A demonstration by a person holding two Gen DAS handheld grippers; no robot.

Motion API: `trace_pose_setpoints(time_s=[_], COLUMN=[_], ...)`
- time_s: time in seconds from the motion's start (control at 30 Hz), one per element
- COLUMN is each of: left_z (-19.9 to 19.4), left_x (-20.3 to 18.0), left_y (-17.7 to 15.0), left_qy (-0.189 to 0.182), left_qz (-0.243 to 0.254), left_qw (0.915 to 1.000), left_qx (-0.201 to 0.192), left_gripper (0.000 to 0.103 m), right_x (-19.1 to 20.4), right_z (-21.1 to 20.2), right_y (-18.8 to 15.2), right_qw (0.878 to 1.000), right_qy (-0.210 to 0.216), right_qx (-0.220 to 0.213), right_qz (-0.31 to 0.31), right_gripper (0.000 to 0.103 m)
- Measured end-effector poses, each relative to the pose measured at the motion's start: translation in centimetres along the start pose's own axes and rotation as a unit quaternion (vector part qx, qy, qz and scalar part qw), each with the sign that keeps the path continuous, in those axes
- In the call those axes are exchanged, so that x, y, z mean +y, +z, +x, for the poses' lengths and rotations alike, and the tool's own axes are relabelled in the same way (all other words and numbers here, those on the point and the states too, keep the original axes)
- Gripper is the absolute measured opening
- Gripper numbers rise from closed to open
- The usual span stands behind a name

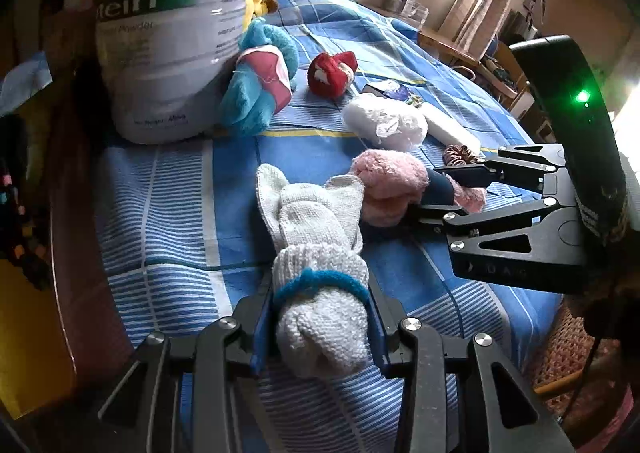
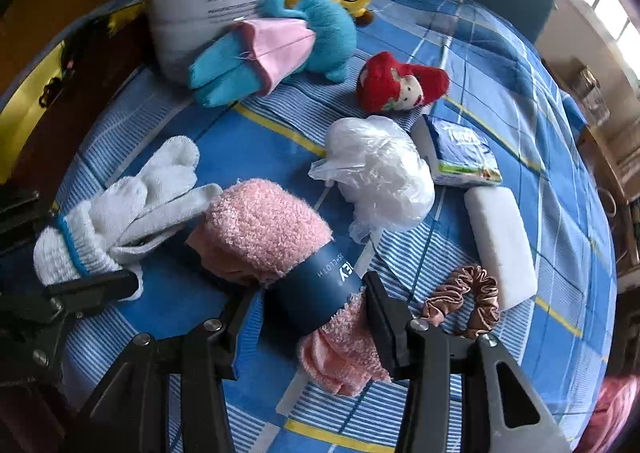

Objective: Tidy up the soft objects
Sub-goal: 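Grasp the pink fuzzy socks with navy band using the right tool, then carry the white glove onto the gold tray and open the left tool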

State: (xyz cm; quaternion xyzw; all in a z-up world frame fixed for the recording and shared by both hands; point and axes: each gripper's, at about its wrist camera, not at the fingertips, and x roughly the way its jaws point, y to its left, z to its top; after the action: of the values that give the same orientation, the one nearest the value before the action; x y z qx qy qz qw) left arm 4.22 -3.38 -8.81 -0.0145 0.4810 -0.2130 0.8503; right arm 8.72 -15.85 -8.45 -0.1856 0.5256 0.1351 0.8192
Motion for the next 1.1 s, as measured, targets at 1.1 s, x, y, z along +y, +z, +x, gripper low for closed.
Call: trace_pose_setpoints(time_s=[1.1], left_z=[-15.6], left_x=[11.1], left_y=[0.5], left_qy=[-0.003], left_qz=[-0.147], left_qw=[0.9790], left_qx=[-0.141], left_gripper=[0.035], right_x=[0.2], right_z=[0.0], right_y=[-0.2], right_qw=[1.000], right_qy=[-0.009], right_qx=[-0.011], right_qz=[0.000], right_gripper=[0.051])
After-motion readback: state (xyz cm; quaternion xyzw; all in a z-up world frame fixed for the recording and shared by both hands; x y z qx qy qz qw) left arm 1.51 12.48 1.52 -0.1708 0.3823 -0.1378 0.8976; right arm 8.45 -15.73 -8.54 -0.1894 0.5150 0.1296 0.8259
